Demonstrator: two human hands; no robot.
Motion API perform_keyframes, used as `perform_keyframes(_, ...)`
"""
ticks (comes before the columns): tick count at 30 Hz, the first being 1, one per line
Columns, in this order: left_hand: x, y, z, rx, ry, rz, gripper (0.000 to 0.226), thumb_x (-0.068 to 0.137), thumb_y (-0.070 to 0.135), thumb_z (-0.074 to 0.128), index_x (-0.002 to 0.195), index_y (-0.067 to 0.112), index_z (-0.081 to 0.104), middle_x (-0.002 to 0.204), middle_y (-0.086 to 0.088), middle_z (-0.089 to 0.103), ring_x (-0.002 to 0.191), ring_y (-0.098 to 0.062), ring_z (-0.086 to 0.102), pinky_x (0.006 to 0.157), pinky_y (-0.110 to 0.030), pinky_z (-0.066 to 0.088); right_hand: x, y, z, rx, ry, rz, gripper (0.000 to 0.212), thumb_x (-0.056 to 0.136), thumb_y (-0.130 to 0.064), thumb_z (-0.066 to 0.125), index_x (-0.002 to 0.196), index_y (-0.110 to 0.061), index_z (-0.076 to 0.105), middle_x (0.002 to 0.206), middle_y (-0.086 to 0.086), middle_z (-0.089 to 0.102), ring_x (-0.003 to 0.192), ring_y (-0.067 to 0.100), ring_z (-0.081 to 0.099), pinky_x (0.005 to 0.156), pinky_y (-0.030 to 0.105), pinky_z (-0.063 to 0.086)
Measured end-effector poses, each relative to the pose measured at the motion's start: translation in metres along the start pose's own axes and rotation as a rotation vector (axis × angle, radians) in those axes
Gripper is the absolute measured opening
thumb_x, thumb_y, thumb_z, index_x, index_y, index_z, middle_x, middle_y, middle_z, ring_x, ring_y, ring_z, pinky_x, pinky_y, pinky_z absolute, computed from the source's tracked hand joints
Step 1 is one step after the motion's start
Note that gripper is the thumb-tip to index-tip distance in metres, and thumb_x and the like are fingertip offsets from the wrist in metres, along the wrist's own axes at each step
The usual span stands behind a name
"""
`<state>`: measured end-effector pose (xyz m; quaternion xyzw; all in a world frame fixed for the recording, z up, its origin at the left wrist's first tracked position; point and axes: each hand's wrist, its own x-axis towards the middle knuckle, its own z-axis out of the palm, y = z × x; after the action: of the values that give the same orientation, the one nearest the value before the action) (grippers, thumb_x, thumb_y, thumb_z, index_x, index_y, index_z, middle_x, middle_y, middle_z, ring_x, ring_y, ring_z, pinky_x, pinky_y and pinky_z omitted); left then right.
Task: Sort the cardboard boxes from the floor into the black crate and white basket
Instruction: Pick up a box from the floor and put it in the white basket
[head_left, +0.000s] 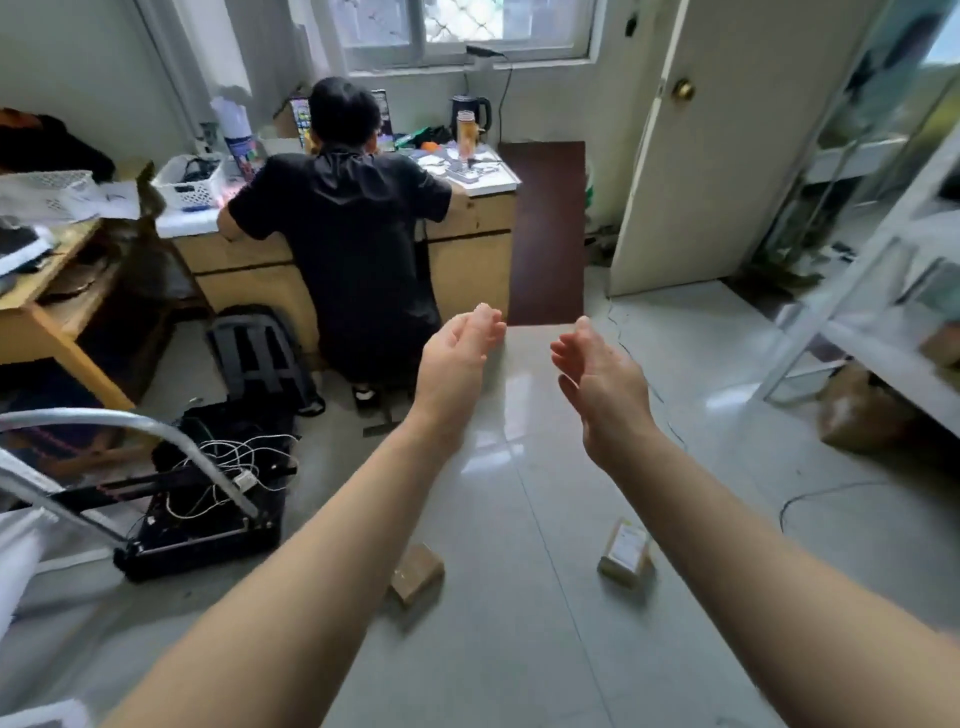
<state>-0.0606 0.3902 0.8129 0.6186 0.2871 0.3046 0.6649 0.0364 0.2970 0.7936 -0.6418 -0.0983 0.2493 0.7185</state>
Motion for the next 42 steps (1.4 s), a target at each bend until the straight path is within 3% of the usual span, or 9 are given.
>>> perform_keyframes(4, 0.026, -0.045, 0.09, -0.009, -0.051, -0.121, 0.027, 0.099, 0.032, 0.043, 0.1, 0.015, 0.064, 0.1, -0.001, 0.066, 0.094, -0.01, 0.062, 0.092, -0.031, 0.044, 0.053, 0.015, -0.088, -0.054, 0.12, 0.066, 0.03, 0.092, -0.044, 0.053, 0.085, -0.018, 0.064, 0.097, 0.001, 0.068, 0.101, 0.016, 0.064, 0.093, 0.035, 0.048)
perform_keyframes(10, 0.057, -0.11, 0.15, 0.032, -0.114, -0.313, 0.032, 0.099, 0.034, 0.042, 0.11, 0.011, 0.062, 0.107, -0.003, 0.065, 0.105, -0.015, 0.061, 0.098, -0.034, 0.043, 0.107, 0.052, -0.165, -0.102, 0.237, 0.226, 0.03, 0.092, -0.044, 0.051, 0.082, -0.019, 0.062, 0.092, 0.001, 0.064, 0.094, 0.017, 0.061, 0.097, 0.038, 0.044)
perform_keyframes(17, 0.114, -0.182, 0.182, 0.029, -0.165, -0.478, 0.024, 0.098, 0.034, 0.045, 0.095, 0.017, 0.062, 0.098, 0.0, 0.064, 0.087, -0.008, 0.06, 0.079, -0.024, 0.042, 0.167, 0.105, -0.2, -0.156, 0.373, 0.373, 0.028, 0.091, -0.042, 0.052, 0.075, -0.019, 0.057, 0.085, 0.001, 0.059, 0.084, 0.016, 0.056, 0.093, 0.036, 0.043)
perform_keyframes(22, 0.149, -0.238, 0.203, 0.088, -0.193, -0.559, 0.026, 0.098, 0.032, 0.044, 0.098, 0.012, 0.062, 0.096, -0.003, 0.063, 0.086, -0.01, 0.058, 0.067, -0.017, 0.041, 0.223, 0.142, -0.212, -0.24, 0.404, 0.468, 0.03, 0.089, -0.043, 0.052, 0.073, -0.018, 0.055, 0.085, 0.001, 0.058, 0.082, 0.017, 0.053, 0.085, 0.036, 0.044)
perform_keyframes(24, 0.16, -0.26, 0.211, 0.119, -0.204, -0.592, 0.029, 0.099, 0.034, 0.044, 0.099, 0.012, 0.062, 0.096, -0.003, 0.063, 0.085, -0.009, 0.058, 0.066, -0.017, 0.041, 0.246, 0.156, -0.216, -0.264, 0.389, 0.508, 0.03, 0.087, -0.045, 0.051, 0.075, -0.018, 0.054, 0.085, 0.0, 0.057, 0.08, 0.017, 0.05, 0.076, 0.033, 0.04)
perform_keyframes(34, 0.192, -0.433, 0.264, 0.107, -0.027, -0.885, 0.029, 0.095, 0.039, 0.045, 0.087, 0.017, 0.061, 0.09, 0.001, 0.063, 0.089, -0.016, 0.059, 0.074, -0.028, 0.041, 0.364, 0.298, -0.284, -0.516, 0.204, 0.67, 0.032, 0.087, -0.048, 0.054, 0.085, -0.015, 0.054, 0.09, 0.003, 0.051, 0.082, 0.018, 0.047, 0.074, 0.03, 0.037)
perform_keyframes(37, 0.196, -0.504, 0.283, 0.115, 0.043, -0.958, 0.028, 0.094, 0.038, 0.045, 0.091, 0.015, 0.061, 0.088, 0.001, 0.062, 0.09, -0.017, 0.059, 0.076, -0.029, 0.04, 0.397, 0.354, -0.31, -0.622, 0.105, 0.685, 0.035, 0.089, -0.046, 0.055, 0.086, -0.011, 0.061, 0.102, 0.008, 0.061, 0.088, 0.02, 0.054, 0.076, 0.028, 0.037)
perform_keyframes(40, 0.199, -0.578, 0.296, 0.126, 0.092, -1.021, 0.03, 0.093, 0.038, 0.045, 0.093, 0.012, 0.06, 0.089, 0.0, 0.061, 0.089, -0.018, 0.058, 0.077, -0.031, 0.039, 0.425, 0.416, -0.331, -0.715, 0.066, 0.668, 0.048, 0.092, -0.043, 0.052, 0.104, 0.003, 0.062, 0.119, 0.015, 0.061, 0.11, 0.029, 0.056, 0.069, 0.025, 0.04)
perform_keyframes(42, 0.198, -0.627, 0.303, 0.13, 0.116, -1.075, 0.028, 0.092, 0.036, 0.044, 0.087, 0.012, 0.056, 0.086, -0.001, 0.058, 0.081, -0.02, 0.055, 0.072, -0.032, 0.037, 0.441, 0.46, -0.344, -0.752, 0.048, 0.662, 0.055, 0.093, -0.042, 0.05, 0.114, 0.008, 0.056, 0.125, 0.02, 0.057, 0.115, 0.031, 0.052, 0.083, 0.03, 0.045)
